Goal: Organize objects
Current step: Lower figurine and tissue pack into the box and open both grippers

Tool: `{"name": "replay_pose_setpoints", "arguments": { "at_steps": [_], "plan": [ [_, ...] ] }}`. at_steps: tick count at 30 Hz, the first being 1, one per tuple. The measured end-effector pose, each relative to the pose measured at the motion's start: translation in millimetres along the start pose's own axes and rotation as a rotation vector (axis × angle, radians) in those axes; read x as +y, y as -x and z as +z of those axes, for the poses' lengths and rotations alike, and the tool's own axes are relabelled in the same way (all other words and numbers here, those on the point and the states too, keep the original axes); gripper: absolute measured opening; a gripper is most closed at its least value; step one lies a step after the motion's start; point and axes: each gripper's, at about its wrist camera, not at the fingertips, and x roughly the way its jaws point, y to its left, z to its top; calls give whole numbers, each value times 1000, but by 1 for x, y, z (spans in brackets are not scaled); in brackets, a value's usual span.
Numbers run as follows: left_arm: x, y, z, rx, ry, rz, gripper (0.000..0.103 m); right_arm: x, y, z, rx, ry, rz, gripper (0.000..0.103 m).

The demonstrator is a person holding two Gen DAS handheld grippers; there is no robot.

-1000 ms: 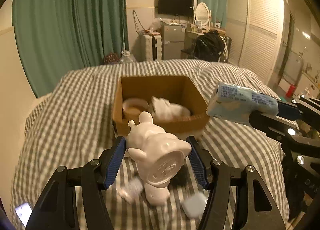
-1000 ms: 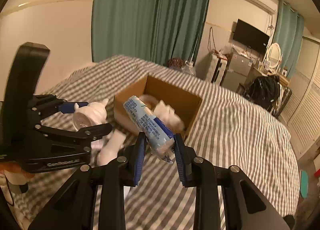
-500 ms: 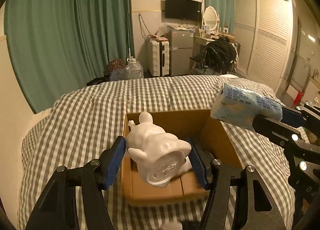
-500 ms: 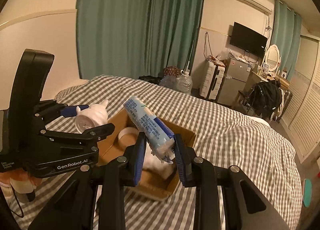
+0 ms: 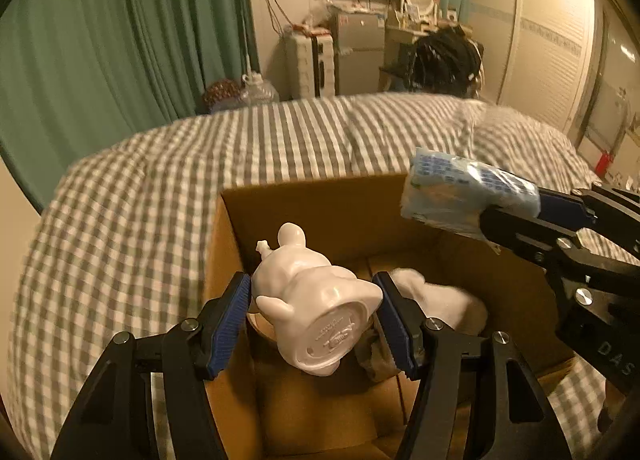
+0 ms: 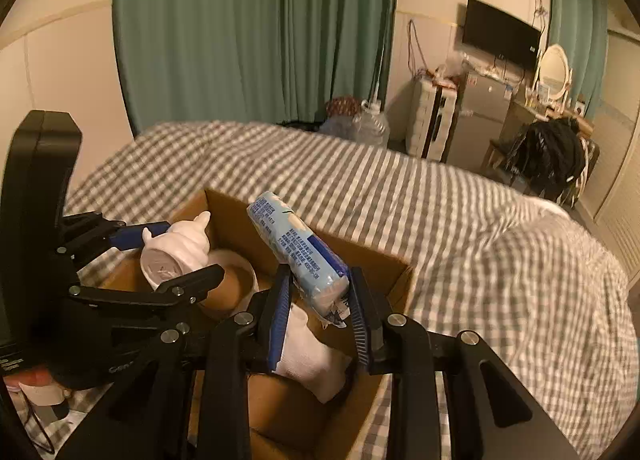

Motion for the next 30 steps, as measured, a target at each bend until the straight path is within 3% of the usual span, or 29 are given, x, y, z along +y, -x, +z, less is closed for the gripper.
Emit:
{"name": "replay_pose_setpoints", "arguments": {
  "at_steps": [9,12,14,16,30],
  "plan": [
    [-2,-4,-4,-1,-15,-39,66,-10,-21,-15,51,-37,7,29],
    [-1,3,-6,-11,-19,-26,78,-14,-17,-15,43,-70,13,33],
    [-2,8,-6,-13,-26,-22,86,-16,-12,-15,31,-92,17,43],
    [-2,18,-7,-24,-31,-13,86,-17,-2,-14,13,-106,8,57],
    [9,103,-44,-71,20,13,87,1,100,-24,-75,-83,-55,59]
  ]
}}
